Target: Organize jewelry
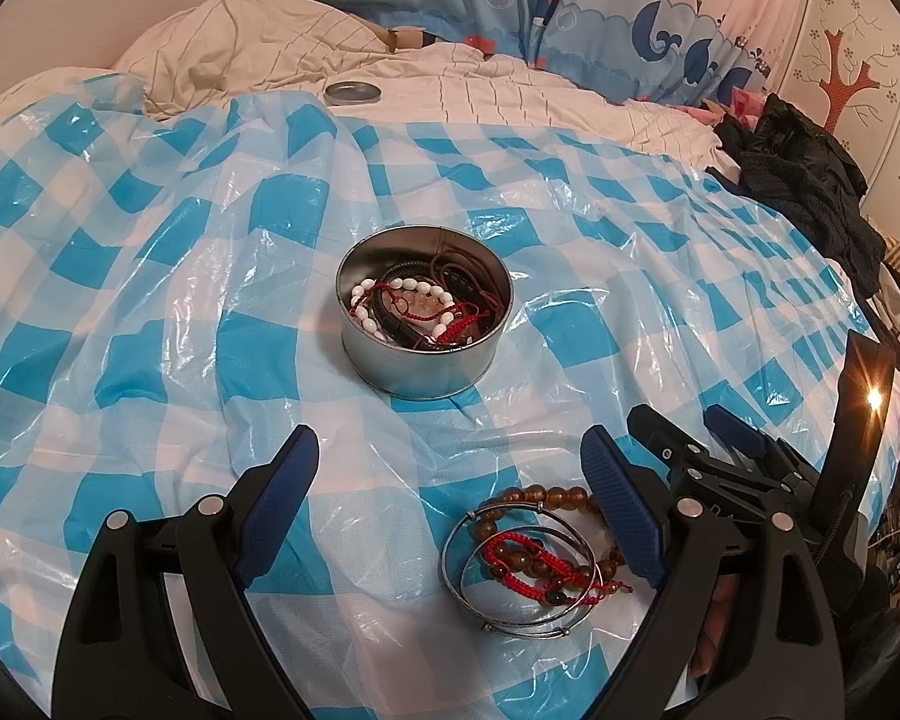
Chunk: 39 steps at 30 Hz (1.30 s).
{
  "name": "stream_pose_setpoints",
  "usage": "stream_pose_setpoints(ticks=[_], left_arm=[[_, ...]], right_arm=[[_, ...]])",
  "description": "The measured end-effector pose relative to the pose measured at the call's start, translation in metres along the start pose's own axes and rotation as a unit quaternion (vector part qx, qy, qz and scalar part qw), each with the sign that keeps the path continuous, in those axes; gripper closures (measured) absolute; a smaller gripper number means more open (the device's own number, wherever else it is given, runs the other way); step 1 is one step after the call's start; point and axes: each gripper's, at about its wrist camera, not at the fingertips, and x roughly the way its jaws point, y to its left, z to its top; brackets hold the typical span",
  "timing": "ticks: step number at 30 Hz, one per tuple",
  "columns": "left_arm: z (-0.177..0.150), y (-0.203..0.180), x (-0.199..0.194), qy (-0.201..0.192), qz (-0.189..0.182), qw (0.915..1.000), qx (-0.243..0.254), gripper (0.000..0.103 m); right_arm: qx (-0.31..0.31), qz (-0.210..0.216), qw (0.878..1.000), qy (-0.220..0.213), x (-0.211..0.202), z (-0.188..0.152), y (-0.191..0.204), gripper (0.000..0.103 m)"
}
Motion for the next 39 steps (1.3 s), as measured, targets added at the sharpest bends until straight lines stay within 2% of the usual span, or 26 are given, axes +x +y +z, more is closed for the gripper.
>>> stream_pose_setpoints(ticks=[39], left_arm=[[-0.0053, -0.0028, 0.0050, 0.007, 0.001, 1.0000, 0.006, 0.017]], right_arm=[[-0.002, -0.001, 1.000, 0.002, 0.0017, 0.0007, 0.0011, 0.008]])
